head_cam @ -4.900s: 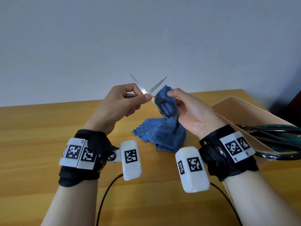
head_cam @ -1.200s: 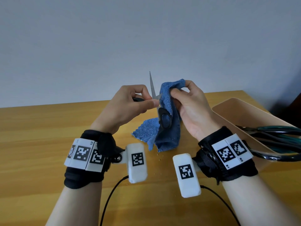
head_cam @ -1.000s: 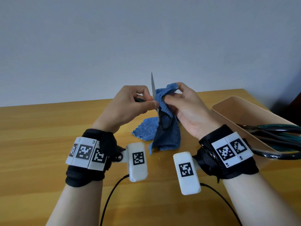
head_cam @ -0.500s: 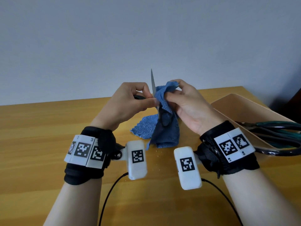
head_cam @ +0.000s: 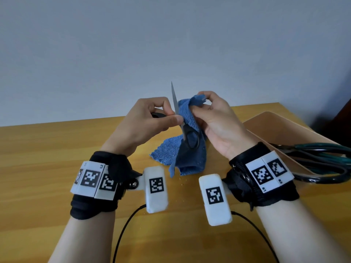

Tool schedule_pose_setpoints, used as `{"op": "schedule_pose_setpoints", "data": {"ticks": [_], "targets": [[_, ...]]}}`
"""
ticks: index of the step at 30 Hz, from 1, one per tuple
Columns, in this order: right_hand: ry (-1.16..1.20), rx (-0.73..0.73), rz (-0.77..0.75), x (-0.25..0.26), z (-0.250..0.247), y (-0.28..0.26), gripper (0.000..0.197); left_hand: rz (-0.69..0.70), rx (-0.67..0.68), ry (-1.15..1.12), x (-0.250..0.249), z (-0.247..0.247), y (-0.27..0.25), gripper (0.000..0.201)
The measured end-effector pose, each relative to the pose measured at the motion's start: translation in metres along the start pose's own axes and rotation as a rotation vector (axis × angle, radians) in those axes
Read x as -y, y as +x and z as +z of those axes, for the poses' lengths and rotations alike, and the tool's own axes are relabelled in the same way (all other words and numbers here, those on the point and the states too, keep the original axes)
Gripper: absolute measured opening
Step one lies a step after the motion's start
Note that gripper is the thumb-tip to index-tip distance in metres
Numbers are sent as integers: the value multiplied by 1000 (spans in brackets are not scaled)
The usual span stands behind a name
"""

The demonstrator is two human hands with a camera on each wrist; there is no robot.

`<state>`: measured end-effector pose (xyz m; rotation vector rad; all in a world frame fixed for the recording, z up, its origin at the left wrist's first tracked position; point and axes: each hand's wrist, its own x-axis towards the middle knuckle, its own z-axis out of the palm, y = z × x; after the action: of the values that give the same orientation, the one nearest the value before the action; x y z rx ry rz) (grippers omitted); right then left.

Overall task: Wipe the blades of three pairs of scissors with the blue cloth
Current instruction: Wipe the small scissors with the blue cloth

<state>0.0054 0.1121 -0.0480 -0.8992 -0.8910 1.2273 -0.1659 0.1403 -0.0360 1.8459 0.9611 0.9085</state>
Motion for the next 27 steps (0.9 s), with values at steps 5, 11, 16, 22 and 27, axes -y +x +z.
{"op": "schedule_pose_setpoints", "data": {"ticks": [5, 11, 16, 22, 27], "targets": [[61, -104, -80, 8, -5, 0, 35, -1, -4, -19, -2, -4, -2, 30], [122, -193, -109, 5, 2, 0, 41, -6, -18, -14, 0, -8, -3, 30], [226, -310, -134, 7, -10, 4, 30, -21, 4, 20, 2, -13, -4, 28], [201, -208, -97, 6, -26, 12, 15, -51, -35, 15, 5, -15, -2, 28], [61, 37, 13, -11, -6, 9, 23, -57, -71, 0, 7, -11, 1, 29]]}}
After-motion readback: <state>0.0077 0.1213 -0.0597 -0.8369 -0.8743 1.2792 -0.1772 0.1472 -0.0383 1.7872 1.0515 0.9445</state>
